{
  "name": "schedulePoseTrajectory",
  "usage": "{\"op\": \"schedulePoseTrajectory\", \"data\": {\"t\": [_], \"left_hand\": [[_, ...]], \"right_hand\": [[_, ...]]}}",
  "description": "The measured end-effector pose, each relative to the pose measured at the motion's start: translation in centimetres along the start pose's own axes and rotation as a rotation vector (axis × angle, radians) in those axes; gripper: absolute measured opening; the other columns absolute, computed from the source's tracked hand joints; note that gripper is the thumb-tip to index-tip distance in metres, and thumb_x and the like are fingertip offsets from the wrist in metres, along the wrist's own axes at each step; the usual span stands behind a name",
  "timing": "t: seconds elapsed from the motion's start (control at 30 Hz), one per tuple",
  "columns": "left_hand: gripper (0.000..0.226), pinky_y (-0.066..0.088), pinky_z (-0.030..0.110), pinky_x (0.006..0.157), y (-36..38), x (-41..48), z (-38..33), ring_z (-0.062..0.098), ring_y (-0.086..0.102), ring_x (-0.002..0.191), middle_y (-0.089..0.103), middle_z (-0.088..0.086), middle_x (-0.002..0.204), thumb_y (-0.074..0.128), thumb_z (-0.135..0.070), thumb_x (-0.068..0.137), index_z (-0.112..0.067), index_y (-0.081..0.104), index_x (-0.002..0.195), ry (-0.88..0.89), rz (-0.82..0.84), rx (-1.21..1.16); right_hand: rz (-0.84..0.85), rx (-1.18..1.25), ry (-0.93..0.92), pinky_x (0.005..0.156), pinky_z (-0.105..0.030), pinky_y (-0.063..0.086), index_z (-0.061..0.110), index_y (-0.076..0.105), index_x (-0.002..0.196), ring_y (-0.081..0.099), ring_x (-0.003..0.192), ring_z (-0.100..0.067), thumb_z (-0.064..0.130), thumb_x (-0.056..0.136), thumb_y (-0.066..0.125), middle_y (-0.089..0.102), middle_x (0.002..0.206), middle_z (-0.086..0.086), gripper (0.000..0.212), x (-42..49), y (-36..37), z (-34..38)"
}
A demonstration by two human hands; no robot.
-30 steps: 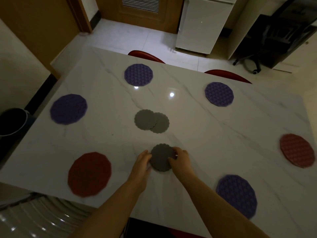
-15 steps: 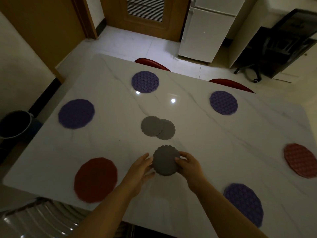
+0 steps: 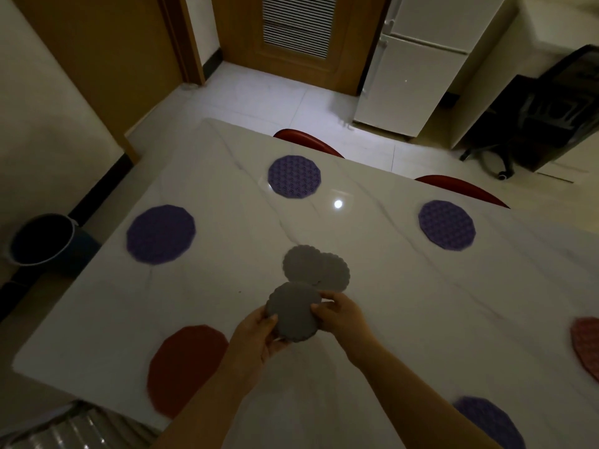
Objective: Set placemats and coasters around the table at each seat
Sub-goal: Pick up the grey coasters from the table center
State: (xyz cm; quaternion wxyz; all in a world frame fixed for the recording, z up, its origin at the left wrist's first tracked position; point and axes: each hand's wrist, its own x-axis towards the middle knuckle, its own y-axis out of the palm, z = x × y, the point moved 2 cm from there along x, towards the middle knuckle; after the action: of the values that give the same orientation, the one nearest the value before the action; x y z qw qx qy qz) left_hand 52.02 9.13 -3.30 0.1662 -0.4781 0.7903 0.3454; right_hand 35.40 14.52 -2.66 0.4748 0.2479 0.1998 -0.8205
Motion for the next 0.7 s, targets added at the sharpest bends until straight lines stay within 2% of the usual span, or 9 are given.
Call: {"op": "schedulePoseTrajectory", "data": {"t": [0.07,0.17,0.23,0.3,0.37,0.47,0.6,0.7], "left_hand": [[0.025,0.059,0.031,0.072,-0.9,0.5,-0.4,0.025,0.070,0.100,0.075,0.002,0.106,0.047,-0.009,0.096,-0.016,0.060,0.117,0.033,-0.019,-0.019],[0.026,0.058,0.028,0.071,-2.1,1.0,-0.8,0.022,0.070,0.100,0.075,0.000,0.106,0.046,-0.008,0.096,-0.018,0.059,0.117,0.063,-0.061,-0.061],[0.027,0.058,0.027,0.071,-2.7,1.2,-0.9,0.019,0.070,0.100,0.074,0.002,0.108,0.044,-0.007,0.097,-0.017,0.058,0.118,0.070,-0.089,-0.070],[0.027,0.059,0.026,0.070,-3.1,1.3,-1.1,0.016,0.071,0.096,0.070,0.003,0.111,0.043,-0.007,0.097,-0.015,0.056,0.120,0.069,-0.123,-0.081],[0.027,0.059,0.026,0.070,-3.5,1.5,-1.2,0.014,0.071,0.095,0.068,0.002,0.112,0.044,-0.007,0.097,-0.014,0.055,0.121,0.066,-0.134,-0.101],[0.027,0.058,0.027,0.072,-3.8,1.5,-1.5,0.014,0.070,0.098,0.070,0.000,0.110,0.044,-0.007,0.098,-0.015,0.055,0.120,0.076,-0.140,-0.124],[0.026,0.057,0.025,0.073,-4.0,1.4,-1.7,0.015,0.069,0.102,0.075,-0.006,0.104,0.044,-0.010,0.097,-0.019,0.058,0.117,0.089,-0.114,-0.116],[0.027,0.058,0.028,0.077,-4.0,1.5,-1.7,0.016,0.068,0.103,0.073,-0.002,0.109,0.045,-0.009,0.097,-0.018,0.057,0.118,0.084,-0.124,-0.111]], "right_hand": [[0.014,-0.193,-0.071,0.063,-0.018,0.053,0.010,0.061,0.112,0.066,0.081,-0.013,0.022,0.089,0.061,0.069,0.096,-0.006,0.026,1.8,0.2,1.0],[-0.156,-0.582,-0.210,0.075,-0.026,0.048,0.009,0.061,0.112,0.060,0.087,-0.018,0.027,0.088,0.058,0.066,0.101,-0.004,0.030,5.4,-0.1,3.0],[-0.215,-0.875,-0.249,0.093,-0.035,0.044,0.009,0.053,0.125,0.054,0.109,-0.027,0.029,0.085,0.057,0.059,0.123,-0.012,0.045,7.7,-0.1,3.9],[-0.192,-1.045,-0.195,0.107,-0.040,0.033,0.014,0.035,0.141,0.034,0.130,-0.030,0.041,0.083,0.058,0.039,0.145,-0.009,0.068,9.2,0.2,3.9],[-0.163,-1.110,-0.170,0.110,-0.043,0.028,0.015,0.026,0.145,0.023,0.136,-0.031,0.048,0.080,0.060,0.028,0.151,-0.006,0.080,9.9,0.6,3.4],[-0.197,-1.162,-0.192,0.108,-0.042,0.028,0.015,0.029,0.142,0.025,0.134,-0.031,0.050,0.079,0.059,0.031,0.148,-0.006,0.078,9.9,1.2,2.5],[-0.234,-1.117,-0.158,0.111,-0.043,0.024,0.013,0.025,0.144,0.020,0.137,-0.030,0.051,0.079,0.062,0.025,0.151,-0.005,0.084,9.7,1.3,2.2],[-0.244,-1.084,-0.173,0.111,-0.042,0.024,0.014,0.029,0.142,0.021,0.137,-0.029,0.048,0.077,0.064,0.028,0.150,-0.005,0.081,9.6,1.3,2.4]]}}
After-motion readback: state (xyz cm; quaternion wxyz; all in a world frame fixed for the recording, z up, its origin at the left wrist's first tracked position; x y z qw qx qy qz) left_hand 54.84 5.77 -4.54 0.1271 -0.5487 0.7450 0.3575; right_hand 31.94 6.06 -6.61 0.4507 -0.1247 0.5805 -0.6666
